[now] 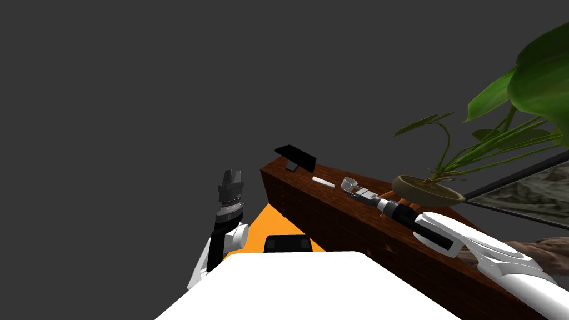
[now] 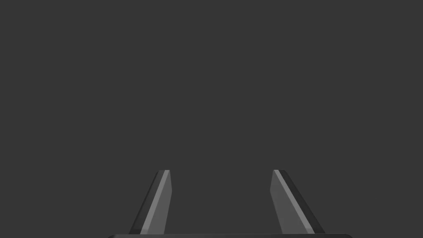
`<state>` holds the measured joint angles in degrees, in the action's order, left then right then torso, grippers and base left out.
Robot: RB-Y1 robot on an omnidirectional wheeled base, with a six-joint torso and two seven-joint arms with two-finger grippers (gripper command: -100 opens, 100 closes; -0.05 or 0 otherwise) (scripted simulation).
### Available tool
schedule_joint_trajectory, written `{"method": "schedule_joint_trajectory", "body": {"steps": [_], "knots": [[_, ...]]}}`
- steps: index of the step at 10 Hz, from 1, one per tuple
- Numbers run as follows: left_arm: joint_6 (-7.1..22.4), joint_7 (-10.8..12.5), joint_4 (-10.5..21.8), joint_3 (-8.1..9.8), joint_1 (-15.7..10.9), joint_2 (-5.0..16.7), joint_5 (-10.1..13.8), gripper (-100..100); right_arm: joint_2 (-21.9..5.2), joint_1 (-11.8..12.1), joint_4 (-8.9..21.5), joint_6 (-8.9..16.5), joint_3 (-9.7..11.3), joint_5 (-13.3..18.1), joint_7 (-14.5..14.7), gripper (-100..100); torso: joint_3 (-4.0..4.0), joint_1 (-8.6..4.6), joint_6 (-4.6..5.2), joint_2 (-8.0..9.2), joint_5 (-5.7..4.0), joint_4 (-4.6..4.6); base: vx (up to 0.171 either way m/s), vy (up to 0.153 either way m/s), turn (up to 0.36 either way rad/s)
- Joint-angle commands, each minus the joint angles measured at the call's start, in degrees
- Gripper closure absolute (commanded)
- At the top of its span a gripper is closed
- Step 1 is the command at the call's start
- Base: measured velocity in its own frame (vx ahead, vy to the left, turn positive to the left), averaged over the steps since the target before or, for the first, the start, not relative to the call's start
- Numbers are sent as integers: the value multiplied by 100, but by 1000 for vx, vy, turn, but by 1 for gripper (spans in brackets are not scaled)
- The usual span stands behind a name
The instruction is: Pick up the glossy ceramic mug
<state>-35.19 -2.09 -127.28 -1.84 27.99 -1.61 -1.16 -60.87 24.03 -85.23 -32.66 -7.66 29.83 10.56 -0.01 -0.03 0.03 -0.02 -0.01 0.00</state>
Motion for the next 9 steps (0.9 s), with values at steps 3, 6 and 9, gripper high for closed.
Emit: {"method": "schedule_joint_trajectory", "body": {"steps": [3,6,9], "knots": [[0,0,0,0,1,0,0,0,-536,31,326,-2,37,301,157,-100,0,0,5,0,0,0,4,1,120],[0,0,0,0,0,0,0,0,-897,19,602,-22,103,516,267,-100,-2,-2,2,-3,-1,-1,9,-5,129],[0,0,0,0,0,0,0,0,-1316,15,943,-48,215,786,405,-100,-1,-2,2,-3,-1,-1,10,-5,113]]}}
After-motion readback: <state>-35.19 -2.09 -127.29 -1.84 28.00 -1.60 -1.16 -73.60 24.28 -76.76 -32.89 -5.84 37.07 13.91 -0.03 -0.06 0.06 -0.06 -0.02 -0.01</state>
